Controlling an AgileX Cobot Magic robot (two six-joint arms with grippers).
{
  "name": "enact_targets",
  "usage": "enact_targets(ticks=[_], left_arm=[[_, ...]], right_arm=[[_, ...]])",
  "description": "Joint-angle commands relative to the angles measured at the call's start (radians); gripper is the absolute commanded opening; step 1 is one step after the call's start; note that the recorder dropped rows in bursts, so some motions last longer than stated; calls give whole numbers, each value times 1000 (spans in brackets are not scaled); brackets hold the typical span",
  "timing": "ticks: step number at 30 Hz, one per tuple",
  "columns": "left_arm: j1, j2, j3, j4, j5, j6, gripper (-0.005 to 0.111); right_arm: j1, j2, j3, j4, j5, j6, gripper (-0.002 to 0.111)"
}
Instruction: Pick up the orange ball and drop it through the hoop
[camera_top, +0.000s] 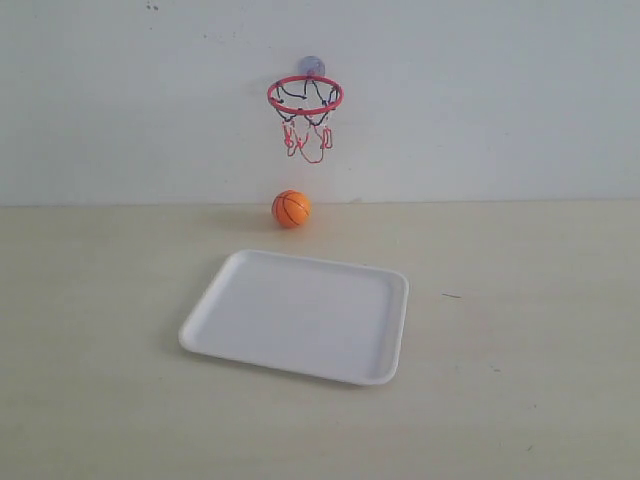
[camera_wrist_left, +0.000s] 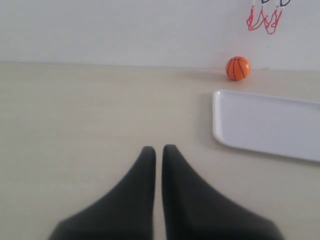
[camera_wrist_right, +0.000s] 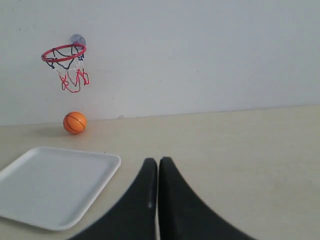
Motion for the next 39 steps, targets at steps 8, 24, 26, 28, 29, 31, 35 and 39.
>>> enact_targets(ticks=[8, 24, 26, 28, 29, 31, 35, 39], left_arm=[[3, -2, 4, -3, -8, -2, 4], [3, -2, 4, -3, -8, -2, 4], [3, -2, 4, -3, -8, -2, 4], [3, -2, 4, -3, -8, -2, 4], [3, -2, 4, -3, -8, -2, 4], [3, -2, 4, -3, -8, -2, 4], [3, -2, 4, -3, -8, -2, 4], [3, -2, 4, -3, -8, -2, 4]], right_arm=[[-2, -64, 3, -752, 17, 833, 0], [-2, -64, 75, -842, -13, 867, 0], [-2, -64, 75, -842, 11, 888, 0], [-2, -64, 75, -852, 60, 887, 0], [-2, -64, 75, -865, 62, 887, 0], [-2, -64, 75, -887, 65, 887, 0], [-2, -64, 75, -890, 65, 876, 0], [-2, -64, 75, -890, 69, 861, 0]])
